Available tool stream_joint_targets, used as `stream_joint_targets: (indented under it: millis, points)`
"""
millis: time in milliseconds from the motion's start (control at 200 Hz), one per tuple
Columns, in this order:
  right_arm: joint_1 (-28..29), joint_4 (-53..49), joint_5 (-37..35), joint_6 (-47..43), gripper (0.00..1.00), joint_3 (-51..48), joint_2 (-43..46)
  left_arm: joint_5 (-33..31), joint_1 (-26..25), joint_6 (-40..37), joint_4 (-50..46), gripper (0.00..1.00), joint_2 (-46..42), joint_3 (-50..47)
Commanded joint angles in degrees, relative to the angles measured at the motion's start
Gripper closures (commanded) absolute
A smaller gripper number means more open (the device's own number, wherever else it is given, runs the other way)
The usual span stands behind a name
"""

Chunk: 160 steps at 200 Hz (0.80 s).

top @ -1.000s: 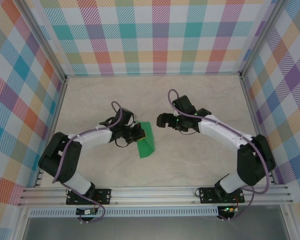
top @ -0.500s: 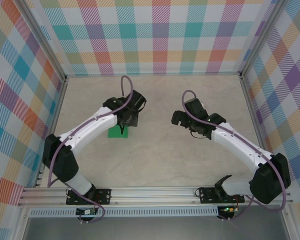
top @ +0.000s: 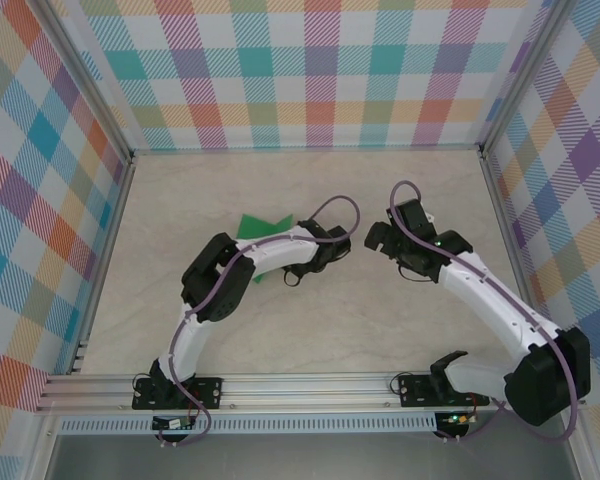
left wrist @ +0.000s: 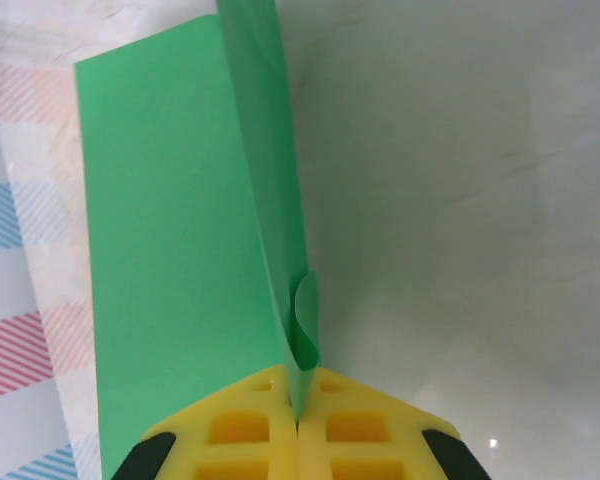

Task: Fold a paper plane with a square sheet of paper (pick it up from the middle)
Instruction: Turn over the paper at the center of the table.

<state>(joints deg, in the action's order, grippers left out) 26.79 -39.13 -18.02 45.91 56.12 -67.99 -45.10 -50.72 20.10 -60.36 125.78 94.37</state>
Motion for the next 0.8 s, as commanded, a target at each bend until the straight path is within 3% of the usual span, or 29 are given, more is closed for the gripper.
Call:
stream_joint_targets:
  millis: [0, 125, 321, 511, 631, 796]
  points:
    - [-1.3, -1.9, -0.5, 1.4, 0.0, -1.1, 2.4, 1.7, -2.9, 0.8, 2.1, 0.97, 2.4, 1.8]
    - [-2.2, -2.6, 0.3, 1.2, 0.0, -1.3, 3.2, 6.2, -3.6, 1.4, 3.9, 0.89, 1.9, 0.9]
    - [-2.9, -2.6, 1.8, 1.0, 0.0, -0.5, 2.9, 14.4, -3.6, 2.3, 6.9, 0.63, -3.1, -1.2]
    - [-2.9, -2.4, 5.1, -0.8, 0.0, 2.6, 0.1, 27.3, -3.3, 3.5, 11.7, 0.43, -15.8, -4.0]
    - [-3.0, 0.8, 12.4, -3.5, 0.0, 4.0, -3.1, 30.8, -0.4, 6.8, 13.7, 0.29, -24.5, -7.2]
    - [-0.6, 5.2, 22.5, -5.6, 0.09, 8.4, -10.1, 33.9, 7.2, 10.9, 18.5, 0.13, -35.8, -16.7]
